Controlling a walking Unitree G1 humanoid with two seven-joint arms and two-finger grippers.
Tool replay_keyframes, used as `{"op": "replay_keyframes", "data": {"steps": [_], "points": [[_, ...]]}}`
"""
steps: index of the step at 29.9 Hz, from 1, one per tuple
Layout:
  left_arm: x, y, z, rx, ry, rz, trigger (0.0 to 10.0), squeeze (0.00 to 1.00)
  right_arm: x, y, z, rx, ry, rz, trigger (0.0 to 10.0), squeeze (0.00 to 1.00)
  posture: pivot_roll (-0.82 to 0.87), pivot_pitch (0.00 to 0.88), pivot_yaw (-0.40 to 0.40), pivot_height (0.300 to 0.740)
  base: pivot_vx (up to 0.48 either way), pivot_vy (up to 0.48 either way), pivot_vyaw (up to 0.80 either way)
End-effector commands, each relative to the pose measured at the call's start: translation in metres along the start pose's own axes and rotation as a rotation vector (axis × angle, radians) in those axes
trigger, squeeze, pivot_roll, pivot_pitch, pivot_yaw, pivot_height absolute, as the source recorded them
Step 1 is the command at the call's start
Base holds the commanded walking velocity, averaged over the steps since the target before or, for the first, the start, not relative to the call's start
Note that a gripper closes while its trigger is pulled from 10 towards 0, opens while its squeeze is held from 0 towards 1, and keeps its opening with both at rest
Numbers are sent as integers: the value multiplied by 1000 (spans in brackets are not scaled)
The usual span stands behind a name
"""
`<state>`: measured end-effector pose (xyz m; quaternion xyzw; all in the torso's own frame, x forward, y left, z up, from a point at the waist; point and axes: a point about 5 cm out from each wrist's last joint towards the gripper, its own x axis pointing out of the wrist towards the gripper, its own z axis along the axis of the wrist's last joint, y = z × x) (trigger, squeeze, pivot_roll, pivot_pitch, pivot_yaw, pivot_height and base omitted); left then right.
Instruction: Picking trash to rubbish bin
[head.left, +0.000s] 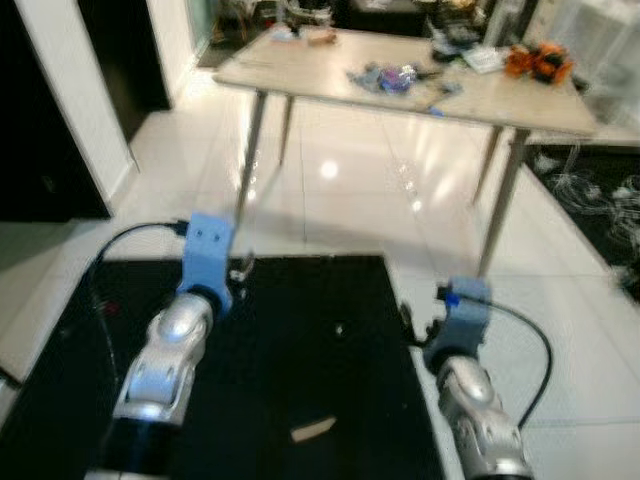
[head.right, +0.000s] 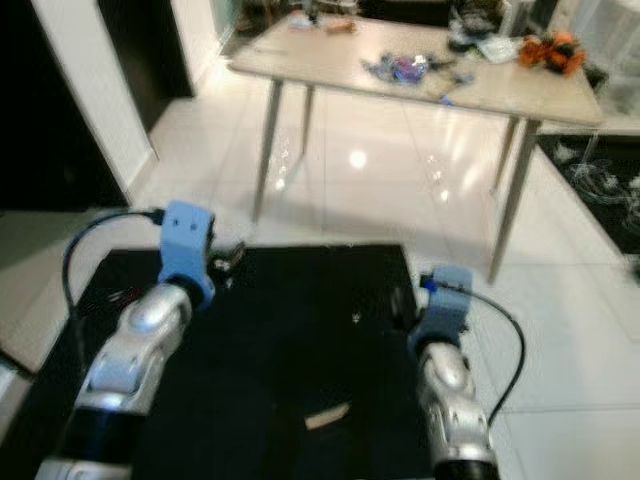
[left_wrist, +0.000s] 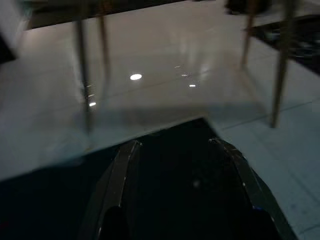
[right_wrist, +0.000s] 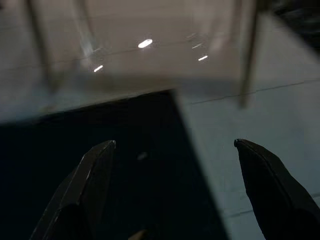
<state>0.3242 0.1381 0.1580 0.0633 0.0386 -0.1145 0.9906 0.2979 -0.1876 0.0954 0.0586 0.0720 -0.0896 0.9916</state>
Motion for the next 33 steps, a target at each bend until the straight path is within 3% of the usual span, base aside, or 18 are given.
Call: {"op": "replay_keyframes", "data": {"steps": [1,33], "points": [[-2,2,-6,-1,24,7,10000,0,-3,0,-6,4,23,-4,10000,0,-46,87,-18,740,371,0,0],[0,3,-3,7,17,25,10000,0,3,3,15,19,-81,20,10000,0,-55,69,-21,740,371,0,0]]}}
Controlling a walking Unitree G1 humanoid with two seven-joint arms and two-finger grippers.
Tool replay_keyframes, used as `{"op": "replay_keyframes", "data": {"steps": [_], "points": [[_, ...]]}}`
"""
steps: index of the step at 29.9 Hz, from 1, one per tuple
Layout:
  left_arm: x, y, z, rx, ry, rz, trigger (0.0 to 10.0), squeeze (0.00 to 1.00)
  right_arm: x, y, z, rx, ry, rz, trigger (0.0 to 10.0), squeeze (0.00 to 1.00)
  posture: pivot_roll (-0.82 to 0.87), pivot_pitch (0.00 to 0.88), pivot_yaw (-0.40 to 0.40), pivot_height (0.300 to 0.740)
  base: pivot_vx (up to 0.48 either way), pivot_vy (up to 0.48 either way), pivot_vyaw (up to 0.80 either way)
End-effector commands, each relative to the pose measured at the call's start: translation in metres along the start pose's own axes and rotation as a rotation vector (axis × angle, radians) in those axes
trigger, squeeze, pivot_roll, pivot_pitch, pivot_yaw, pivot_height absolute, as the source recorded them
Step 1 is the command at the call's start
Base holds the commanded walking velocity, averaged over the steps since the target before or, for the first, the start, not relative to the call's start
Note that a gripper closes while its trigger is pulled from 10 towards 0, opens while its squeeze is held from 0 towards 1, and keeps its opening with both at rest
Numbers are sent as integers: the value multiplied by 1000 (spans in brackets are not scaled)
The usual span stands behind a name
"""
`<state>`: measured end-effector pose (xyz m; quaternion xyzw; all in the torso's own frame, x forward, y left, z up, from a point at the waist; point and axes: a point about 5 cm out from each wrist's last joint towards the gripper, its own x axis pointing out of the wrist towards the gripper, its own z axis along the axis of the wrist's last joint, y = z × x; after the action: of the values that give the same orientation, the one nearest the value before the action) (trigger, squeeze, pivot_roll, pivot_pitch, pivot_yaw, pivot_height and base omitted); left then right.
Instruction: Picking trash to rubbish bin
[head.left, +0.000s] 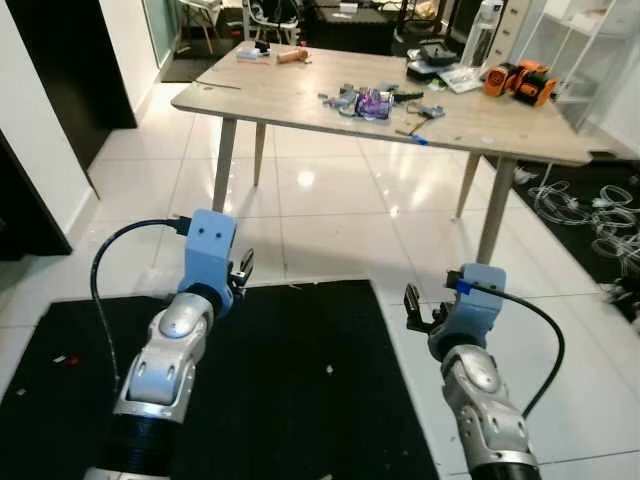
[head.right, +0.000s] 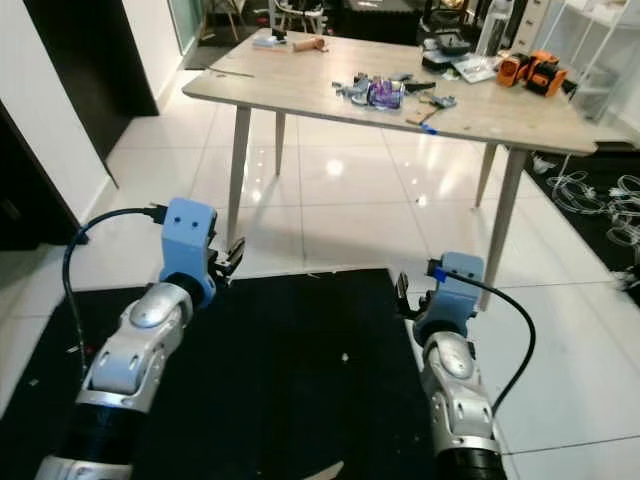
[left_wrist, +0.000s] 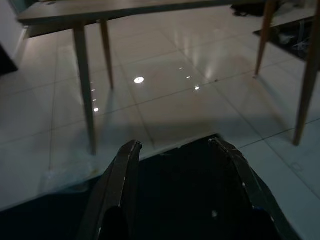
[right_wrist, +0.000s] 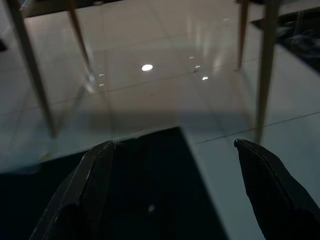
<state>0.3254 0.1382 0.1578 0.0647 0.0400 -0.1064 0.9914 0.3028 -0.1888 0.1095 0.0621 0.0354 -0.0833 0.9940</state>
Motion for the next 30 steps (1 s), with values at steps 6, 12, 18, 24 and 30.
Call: {"op": "replay_keyframes", "data": {"steps": [6,12,18,24,30], "points": [[0,1,-1,6,5,-2,10000,0,1,-1,6,13,-41,4,10000,0,-59,61,-17,740,370,0,0],[1,-1,0,5,1,-10,10000,0,1,0,6,11,-45,8,10000,0,-61,56,-19,740,370,0,0],[0,-3,0,3,-1,-18,10000,0,1,1,6,9,-47,12,10000,0,-60,57,-23,740,379,0,0],[-1,-5,-1,3,-1,-23,10000,0,1,1,7,9,-53,13,10000,0,-60,58,-24,740,382,0,0],[-1,-5,-1,6,-1,-27,10000,0,1,2,7,6,-54,18,10000,0,-61,57,-25,740,382,0,0]]}}
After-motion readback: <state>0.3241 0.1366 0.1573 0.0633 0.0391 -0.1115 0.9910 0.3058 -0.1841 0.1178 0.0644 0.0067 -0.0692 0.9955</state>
